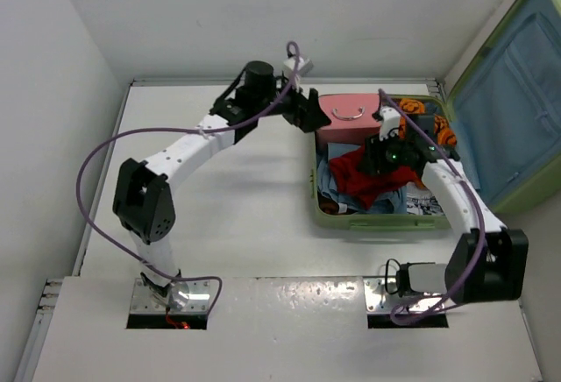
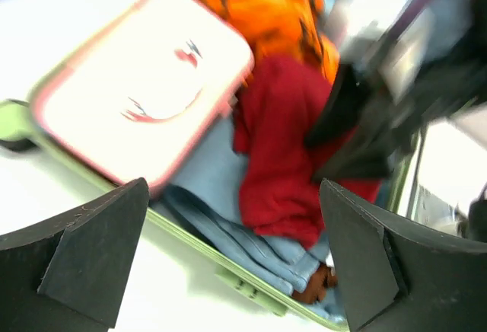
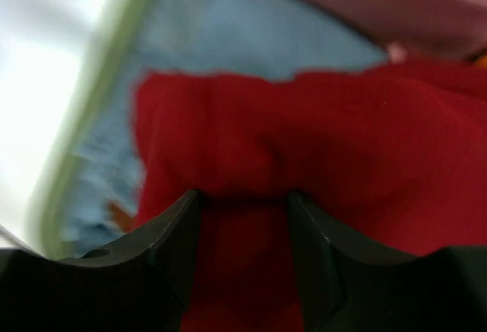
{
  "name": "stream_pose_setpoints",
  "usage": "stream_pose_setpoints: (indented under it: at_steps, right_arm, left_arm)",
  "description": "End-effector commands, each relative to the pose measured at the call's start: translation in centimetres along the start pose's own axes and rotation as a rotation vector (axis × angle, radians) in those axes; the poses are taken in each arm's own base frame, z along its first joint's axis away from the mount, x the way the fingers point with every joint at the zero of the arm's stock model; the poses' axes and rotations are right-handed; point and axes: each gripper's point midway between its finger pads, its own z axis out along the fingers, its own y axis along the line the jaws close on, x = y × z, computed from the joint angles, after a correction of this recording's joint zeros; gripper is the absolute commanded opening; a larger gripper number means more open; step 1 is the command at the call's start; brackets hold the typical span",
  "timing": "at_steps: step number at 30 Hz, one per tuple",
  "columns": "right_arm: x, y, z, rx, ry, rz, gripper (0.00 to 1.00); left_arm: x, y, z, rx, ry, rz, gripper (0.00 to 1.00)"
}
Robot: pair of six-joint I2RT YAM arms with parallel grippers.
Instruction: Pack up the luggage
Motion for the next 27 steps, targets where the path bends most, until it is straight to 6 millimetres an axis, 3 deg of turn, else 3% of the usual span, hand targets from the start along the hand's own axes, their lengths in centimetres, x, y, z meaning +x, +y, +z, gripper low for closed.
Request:
stream_pose_setpoints:
  at_steps: [1, 4, 7, 10, 11, 13, 14, 15, 16, 17, 19, 20, 22, 24, 27]
  right_arm:
    - [4.5, -3.7, 1.2, 0.153, 0.19, -0.091, 0.48]
    - [4.2, -5.3, 0.4, 0.224, 0.184, -0.112, 0.47]
    - [1.9, -5.6, -1.0, 0.252, 0.139, -0.18, 0.53]
    - [-4.6, -4.0, -5.2, 0.276, -0.017, -0.247, 0.69]
    - [-5.9, -3.8, -6.1, 0.283, -0.051, -0.253, 0.76]
    - [-11.5, -2.0, -10.0, 0.301, -0.207, -0.277, 0.93]
    - [-13.0, -1.5, -11.3, 0.31, -0.253, -0.287, 0.95]
    - [-16.5, -0.6, -14.5, 0.344, -0.35, -0.318, 0.96]
    - [-17.7, -0.6, -15.6, 0.374, -0.38, -0.337, 0.96]
    - [-20.7, -0.8, -19.1, 0.493, -0.474, -0.358, 0.98]
    - [-22.5, -1.2, -21.5, 0.583, -0.517, -0.407, 0.98]
    - [-24.4, -2.1, -24.7, 0.713, -0.572, -0.416, 0.98]
    - [-25.2, -2.9, -26.7, 0.818, -0.571, -0.473, 0.98]
    - [-25.9, -4.2, -30.3, 0.989, -0.61, -0.454, 0.99]
    - [-25.2, -6.6, -33.6, 1.15, -0.568, -0.461, 0.99]
  left_arm:
    - [-5.6, -1.2, -2.9, -0.015, -0.112, -0.014, 0.99]
    - [-6.5, 0.3, -4.2, -0.074, -0.127, 0.018, 0.99]
    - [-6.5, 1.8, -5.6, -0.136, -0.122, 0.05, 0.99]
    - [-6.7, 2.4, -6.4, -0.18, -0.129, 0.068, 0.99]
    - [-6.7, 2.4, -6.4, -0.18, -0.129, 0.068, 0.99]
    - [-6.2, 3.2, -6.6, -0.203, -0.117, 0.065, 0.99]
    - [-6.2, 3.2, -6.6, -0.203, -0.117, 0.065, 0.99]
    - [-6.2, 3.2, -6.6, -0.203, -0.117, 0.065, 0.99]
    - [-6.2, 3.2, -6.6, -0.203, -0.117, 0.065, 0.99]
    - [-6.2, 3.1, -6.6, -0.194, -0.115, 0.066, 0.99]
    - [-6.5, 2.5, -6.5, -0.185, -0.121, 0.072, 0.99]
    - [-6.1, 2.8, -6.1, -0.186, -0.112, 0.067, 0.99]
    - [-6.5, 2.3, -6.0, -0.176, -0.118, 0.083, 0.99]
    - [-6.6, 2.4, -5.8, -0.176, -0.118, 0.083, 0.99]
    - [-7.0, 2.3, -5.9, -0.175, -0.125, 0.088, 0.99]
